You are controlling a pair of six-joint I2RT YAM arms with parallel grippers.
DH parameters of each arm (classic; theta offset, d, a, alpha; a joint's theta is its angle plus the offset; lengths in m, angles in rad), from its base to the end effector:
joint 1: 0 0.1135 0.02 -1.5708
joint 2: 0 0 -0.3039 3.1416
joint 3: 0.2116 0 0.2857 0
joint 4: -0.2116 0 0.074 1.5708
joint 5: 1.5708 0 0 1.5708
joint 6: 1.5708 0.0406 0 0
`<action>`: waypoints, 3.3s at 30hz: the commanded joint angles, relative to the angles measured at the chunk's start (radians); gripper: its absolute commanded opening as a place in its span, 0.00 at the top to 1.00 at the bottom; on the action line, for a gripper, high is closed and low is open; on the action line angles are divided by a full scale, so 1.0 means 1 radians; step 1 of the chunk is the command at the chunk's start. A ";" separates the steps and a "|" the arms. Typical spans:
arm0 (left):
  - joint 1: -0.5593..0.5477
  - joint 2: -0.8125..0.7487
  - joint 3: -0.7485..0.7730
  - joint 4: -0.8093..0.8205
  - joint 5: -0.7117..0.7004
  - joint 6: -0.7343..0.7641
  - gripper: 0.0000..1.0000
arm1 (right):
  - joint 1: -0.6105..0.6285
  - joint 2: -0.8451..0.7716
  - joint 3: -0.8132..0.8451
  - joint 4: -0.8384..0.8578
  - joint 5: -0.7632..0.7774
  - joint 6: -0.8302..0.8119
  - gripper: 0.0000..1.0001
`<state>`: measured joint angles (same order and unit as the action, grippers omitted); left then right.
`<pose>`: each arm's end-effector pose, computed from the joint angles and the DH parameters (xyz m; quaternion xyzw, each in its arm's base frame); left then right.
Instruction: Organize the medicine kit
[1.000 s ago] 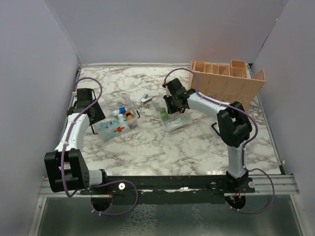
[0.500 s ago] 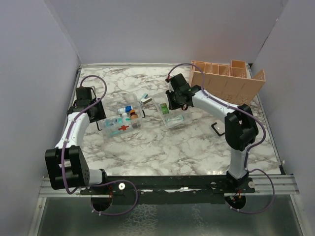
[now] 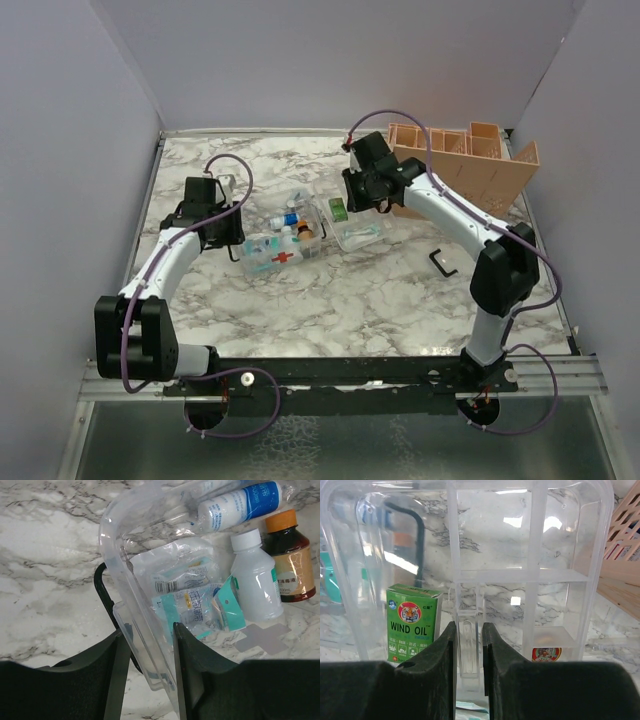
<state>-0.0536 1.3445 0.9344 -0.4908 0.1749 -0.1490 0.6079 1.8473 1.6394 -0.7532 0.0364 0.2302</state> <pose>0.3019 -0.0233 0.2640 -0.0162 0.9411 -0.1152 0.3174 0.3737 0.2582 0.3130 -0.1737 0.9378 0.1062 0.2812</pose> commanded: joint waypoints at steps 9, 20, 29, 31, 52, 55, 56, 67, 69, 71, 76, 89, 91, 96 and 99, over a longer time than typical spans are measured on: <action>-0.110 0.019 0.012 0.019 0.169 0.108 0.62 | 0.010 -0.105 0.105 -0.117 -0.076 -0.082 0.99; -0.124 -0.029 0.020 0.008 0.174 0.032 0.34 | 0.033 -0.137 0.089 -0.108 -0.195 -0.274 0.99; -0.122 -0.211 0.045 -0.032 -0.027 -0.139 0.36 | 0.038 -0.060 0.221 -0.161 -0.267 -0.429 0.99; -0.121 -0.238 0.074 -0.054 -0.078 -0.210 0.37 | 0.040 -0.031 0.257 -0.181 -0.283 -0.451 0.99; 0.038 -0.200 0.326 -0.240 -0.216 -0.418 0.35 | 0.166 0.225 0.514 -0.363 -0.328 -0.643 0.99; 0.126 -0.165 0.371 -0.262 -0.167 -0.391 0.35 | 0.176 0.241 0.525 -0.362 -0.330 -0.697 0.99; 0.145 -0.159 0.377 -0.262 -0.151 -0.385 0.35 | 0.178 0.245 0.530 -0.362 -0.330 -0.712 0.99; 0.204 -0.122 0.340 -0.237 0.002 -0.379 0.36 | 0.229 0.356 0.636 -0.404 -0.303 -0.815 0.99; 0.205 -0.117 0.336 -0.237 0.002 -0.381 0.36 | 0.234 0.371 0.649 -0.410 -0.310 -0.830 0.99; 0.206 -0.111 0.336 -0.235 -0.002 -0.386 0.36 | 0.238 0.384 0.659 -0.413 -0.316 -0.846 0.99; 0.207 -0.101 0.321 -0.227 -0.011 -0.391 0.37 | 0.243 0.405 0.670 -0.422 -0.347 -0.875 0.99; 0.207 -0.119 0.266 -0.204 0.003 -0.396 0.37 | 0.262 0.426 0.697 -0.405 -0.429 -0.910 0.99; 0.208 -0.122 0.263 -0.204 0.004 -0.394 0.37 | 0.263 0.430 0.697 -0.400 -0.428 -0.911 0.99; 0.208 -0.124 0.251 -0.201 0.007 -0.393 0.37 | 0.263 0.431 0.680 -0.398 -0.418 -0.907 0.99; 0.209 -0.128 0.241 -0.197 0.011 -0.394 0.37 | 0.263 0.426 0.648 -0.394 -0.377 -0.902 0.99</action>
<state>0.1452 1.2434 1.1919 -0.7105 0.1593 -0.5434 0.8646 2.2623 2.3009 -1.1625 -0.3576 -0.6640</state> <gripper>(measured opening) 0.629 0.198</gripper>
